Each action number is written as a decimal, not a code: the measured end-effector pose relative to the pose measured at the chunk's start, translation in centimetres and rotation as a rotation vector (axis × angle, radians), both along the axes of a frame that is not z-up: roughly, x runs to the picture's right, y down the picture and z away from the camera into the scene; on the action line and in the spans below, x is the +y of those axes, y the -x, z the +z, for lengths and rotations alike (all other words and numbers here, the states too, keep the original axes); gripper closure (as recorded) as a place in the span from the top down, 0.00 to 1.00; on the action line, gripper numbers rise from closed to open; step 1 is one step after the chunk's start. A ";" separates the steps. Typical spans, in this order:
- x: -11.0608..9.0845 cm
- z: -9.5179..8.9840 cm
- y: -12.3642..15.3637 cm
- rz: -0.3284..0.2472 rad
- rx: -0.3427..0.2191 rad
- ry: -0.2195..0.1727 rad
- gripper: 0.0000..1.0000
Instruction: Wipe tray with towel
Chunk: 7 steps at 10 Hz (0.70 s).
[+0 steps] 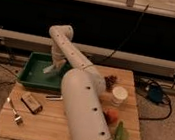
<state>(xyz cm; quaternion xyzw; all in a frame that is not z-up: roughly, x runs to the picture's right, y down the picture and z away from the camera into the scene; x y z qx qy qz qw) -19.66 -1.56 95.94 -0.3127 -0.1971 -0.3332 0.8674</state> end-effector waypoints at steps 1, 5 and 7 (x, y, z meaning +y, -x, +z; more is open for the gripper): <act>-0.5 0.2 0.4 -0.011 0.001 -0.004 0.00; -1.1 0.2 0.6 -0.016 0.004 -0.010 0.00; -1.1 0.3 0.4 -0.016 0.006 -0.010 0.00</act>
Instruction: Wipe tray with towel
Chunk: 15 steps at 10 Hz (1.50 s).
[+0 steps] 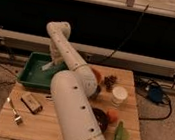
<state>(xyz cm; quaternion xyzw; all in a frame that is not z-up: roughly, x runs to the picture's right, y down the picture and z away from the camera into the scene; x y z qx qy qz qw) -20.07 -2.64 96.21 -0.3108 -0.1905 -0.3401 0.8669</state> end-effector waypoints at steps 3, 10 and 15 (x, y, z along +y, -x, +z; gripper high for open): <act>1.7 -0.1 2.5 -0.025 -0.050 0.014 0.00; 9.3 -2.6 7.1 -0.054 -0.190 0.040 0.00; 11.0 -5.4 1.4 0.013 -0.169 0.054 0.00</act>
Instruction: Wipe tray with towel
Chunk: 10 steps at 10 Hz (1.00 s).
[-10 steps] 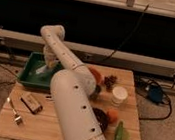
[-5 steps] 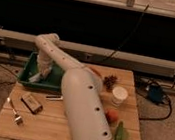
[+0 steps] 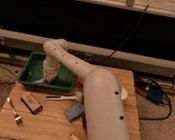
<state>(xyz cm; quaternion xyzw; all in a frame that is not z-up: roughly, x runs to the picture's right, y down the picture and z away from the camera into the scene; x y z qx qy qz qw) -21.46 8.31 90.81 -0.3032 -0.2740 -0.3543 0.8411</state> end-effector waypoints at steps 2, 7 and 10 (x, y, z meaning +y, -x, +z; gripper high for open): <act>-0.2 -0.6 -2.8 0.015 0.038 0.000 0.00; -3.0 2.2 -5.1 0.050 0.123 -0.012 0.00; -4.1 3.4 -3.5 0.054 0.125 -0.033 0.00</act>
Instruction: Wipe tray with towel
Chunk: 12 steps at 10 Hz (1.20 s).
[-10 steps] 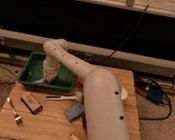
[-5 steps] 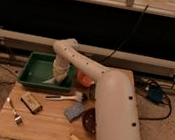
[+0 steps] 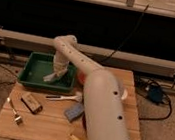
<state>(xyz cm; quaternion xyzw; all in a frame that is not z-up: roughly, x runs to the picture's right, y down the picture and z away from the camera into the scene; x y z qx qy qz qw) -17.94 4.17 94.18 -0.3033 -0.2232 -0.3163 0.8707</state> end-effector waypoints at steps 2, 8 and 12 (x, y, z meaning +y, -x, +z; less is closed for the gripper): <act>-0.9 0.5 1.5 -0.001 -0.007 -0.025 0.00; -0.1 -0.3 9.4 -0.104 -0.126 -0.043 0.00; 2.2 -1.6 9.7 -0.178 -0.160 0.000 0.00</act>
